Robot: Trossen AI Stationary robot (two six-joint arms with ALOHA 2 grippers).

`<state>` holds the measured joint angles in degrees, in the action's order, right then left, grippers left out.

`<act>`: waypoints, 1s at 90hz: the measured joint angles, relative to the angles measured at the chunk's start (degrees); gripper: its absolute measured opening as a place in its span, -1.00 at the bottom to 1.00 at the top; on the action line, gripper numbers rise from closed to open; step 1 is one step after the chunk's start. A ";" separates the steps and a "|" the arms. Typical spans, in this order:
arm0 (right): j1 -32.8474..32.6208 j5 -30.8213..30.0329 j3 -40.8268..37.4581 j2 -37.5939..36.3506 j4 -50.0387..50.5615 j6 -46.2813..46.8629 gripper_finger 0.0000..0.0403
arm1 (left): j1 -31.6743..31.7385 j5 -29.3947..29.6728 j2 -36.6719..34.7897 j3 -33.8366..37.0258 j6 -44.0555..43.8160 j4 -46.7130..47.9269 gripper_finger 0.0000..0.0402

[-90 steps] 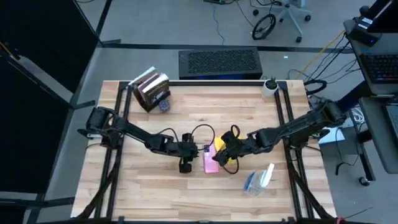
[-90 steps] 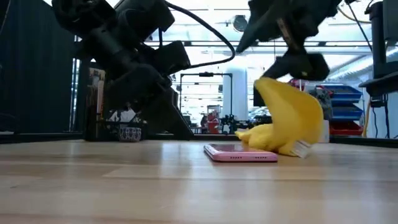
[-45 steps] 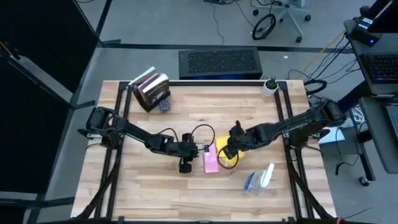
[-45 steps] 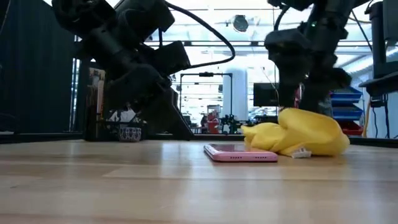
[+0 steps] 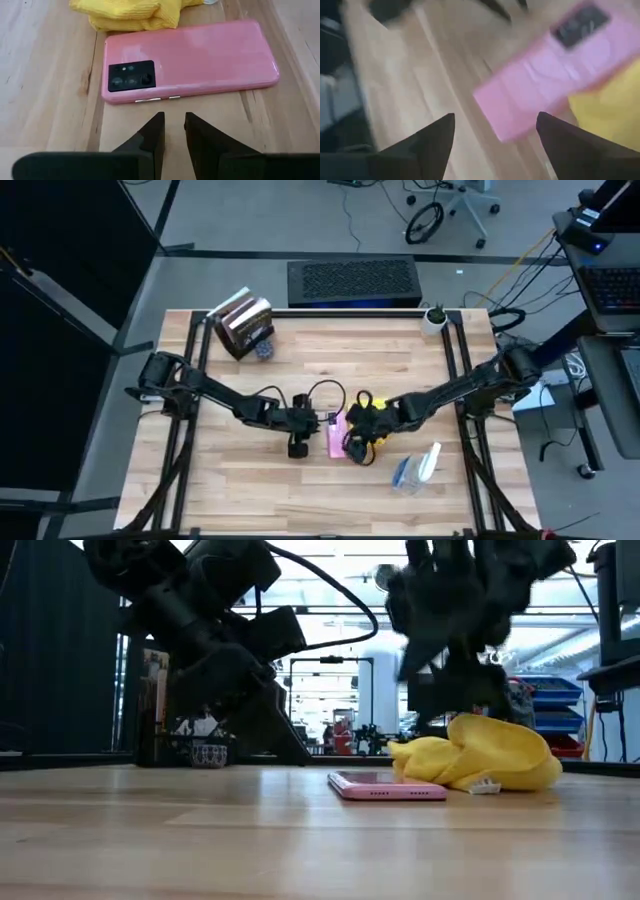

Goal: Apply microfiber cloth
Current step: Adjust the yellow microfiber cloth, then wipe the front of the pink cellphone with a yellow microfiber cloth

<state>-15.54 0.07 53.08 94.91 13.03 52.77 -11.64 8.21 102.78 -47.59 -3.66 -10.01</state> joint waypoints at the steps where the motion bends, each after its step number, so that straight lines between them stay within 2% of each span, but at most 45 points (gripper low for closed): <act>1: 0.08 -0.13 0.00 0.36 0.44 0.02 0.32 | 0.00 0.00 0.00 0.00 0.00 0.01 -0.69; 16: 2.12 -5.59 0.00 2.37 15.03 1.84 0.32 | 0.00 0.00 0.00 0.00 -0.06 0.01 -0.69; 27: 3.82 -10.66 -0.09 -0.93 32.32 3.94 0.32 | 0.00 0.00 0.00 0.00 -0.07 0.04 -0.69; 35: 3.99 -12.13 -0.09 -4.79 38.00 9.68 0.32 | -0.02 0.00 0.00 0.00 -0.09 0.05 -0.69; 42: 3.64 -12.29 -0.09 -7.26 34.03 13.21 0.32 | 0.00 0.00 0.00 0.00 -0.04 0.03 -0.69; 60: 0.40 -13.56 0.07 -6.60 10.07 14.30 0.32 | 0.15 0.00 0.00 -0.02 -0.02 -0.22 -0.69; 71: -0.16 -12.73 0.00 -2.60 6.99 17.75 0.32 | 0.17 -0.05 0.00 -0.02 -0.02 -0.15 -0.69; 90: -0.05 -5.26 -0.02 4.65 -1.30 18.65 0.32 | 0.10 -2.23 0.80 -0.09 1.20 -0.34 -0.69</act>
<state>-15.59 -5.19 53.06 99.56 11.73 71.42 -11.53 5.98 103.58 -47.69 -2.47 -10.35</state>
